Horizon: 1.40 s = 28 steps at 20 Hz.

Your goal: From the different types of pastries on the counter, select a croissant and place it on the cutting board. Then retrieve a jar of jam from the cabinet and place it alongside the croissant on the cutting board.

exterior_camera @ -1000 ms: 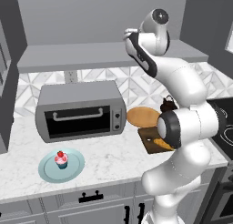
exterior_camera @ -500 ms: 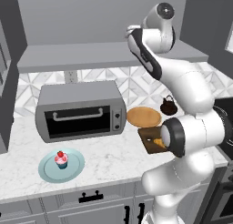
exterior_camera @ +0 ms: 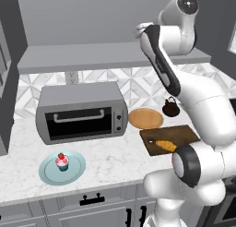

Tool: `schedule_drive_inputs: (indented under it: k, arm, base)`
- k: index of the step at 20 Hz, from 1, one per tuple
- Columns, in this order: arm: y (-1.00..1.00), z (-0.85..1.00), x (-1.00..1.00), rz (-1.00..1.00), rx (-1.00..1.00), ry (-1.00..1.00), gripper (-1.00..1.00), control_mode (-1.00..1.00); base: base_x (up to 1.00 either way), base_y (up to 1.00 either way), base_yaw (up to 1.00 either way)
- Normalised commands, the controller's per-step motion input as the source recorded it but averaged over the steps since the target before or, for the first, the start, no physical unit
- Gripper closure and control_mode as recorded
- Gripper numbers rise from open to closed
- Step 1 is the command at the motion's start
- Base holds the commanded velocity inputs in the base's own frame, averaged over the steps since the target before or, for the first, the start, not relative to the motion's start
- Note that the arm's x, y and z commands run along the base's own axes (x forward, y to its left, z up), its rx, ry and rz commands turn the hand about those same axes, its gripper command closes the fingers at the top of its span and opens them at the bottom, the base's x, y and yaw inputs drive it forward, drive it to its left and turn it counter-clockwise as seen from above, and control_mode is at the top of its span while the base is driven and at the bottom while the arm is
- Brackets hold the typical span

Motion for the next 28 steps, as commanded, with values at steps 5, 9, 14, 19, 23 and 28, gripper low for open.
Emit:
schedule_drive_inputs:
  k: [5, 9, 14, 19, 23, 28]
  arm:
    - [0.0, -0.31, -1.0, 0.0, 0.0, 0.0, 1.0, -1.0]
    - [0.0, -0.2, -1.0, 0.0, 0.0, 0.0, 1.0, -1.0]
    - [-0.22, -0.35, -0.99, -0.23, 0.0, 0.0, 1.0, -1.0]
    - [-0.37, -0.5, -0.86, -0.45, -0.02, 0.01, 1.0, -1.0]
    - [-0.51, -0.69, -0.37, -0.33, 0.09, 0.0, 1.0, -1.0]
    - [-0.55, -0.81, -0.05, -0.16, 0.04, 0.0, 1.0, -1.0]
  base:
    - [0.0, 0.0, 0.0]
    - [0.0, 0.0, 0.0]
    - [0.0, 0.0, 0.0]
    - [0.0, 0.0, 0.0]
    - [0.0, 0.0, 0.0]
    - [0.0, 0.0, 0.0]
